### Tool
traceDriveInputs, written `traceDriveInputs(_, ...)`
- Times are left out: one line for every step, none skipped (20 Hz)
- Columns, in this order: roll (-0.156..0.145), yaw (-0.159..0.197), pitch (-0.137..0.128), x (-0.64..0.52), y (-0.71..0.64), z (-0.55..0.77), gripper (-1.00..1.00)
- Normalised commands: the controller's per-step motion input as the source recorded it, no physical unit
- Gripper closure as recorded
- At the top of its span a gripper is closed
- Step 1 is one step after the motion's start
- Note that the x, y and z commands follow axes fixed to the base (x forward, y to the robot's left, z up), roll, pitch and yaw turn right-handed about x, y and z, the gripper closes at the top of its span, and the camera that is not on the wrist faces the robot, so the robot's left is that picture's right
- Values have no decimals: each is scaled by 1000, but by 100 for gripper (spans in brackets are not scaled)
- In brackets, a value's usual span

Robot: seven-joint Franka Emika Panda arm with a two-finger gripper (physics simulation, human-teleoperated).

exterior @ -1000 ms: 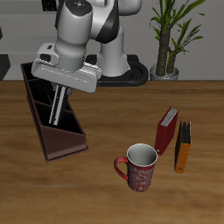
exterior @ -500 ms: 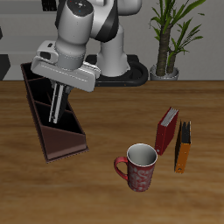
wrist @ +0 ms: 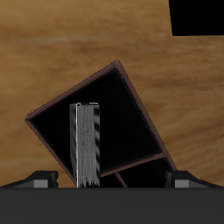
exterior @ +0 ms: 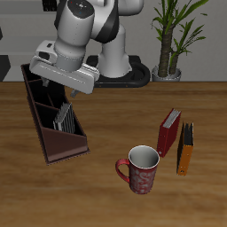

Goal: Place the striped book into the right desk caddy's left compartment

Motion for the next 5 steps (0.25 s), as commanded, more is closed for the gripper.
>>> traceDriveInputs(3, -20, 5, 54, 40, 28, -100)
traceDriveInputs(36, 34, -27, -23, 125, 100, -100)
traceDriveInputs(-5, -10, -12, 27, 29, 78, -100)
traceDriveInputs(-2, -18, -3, -23, 57, 86, -100)
traceDriveInputs(0, 0, 0, 98, -54, 1, -100)
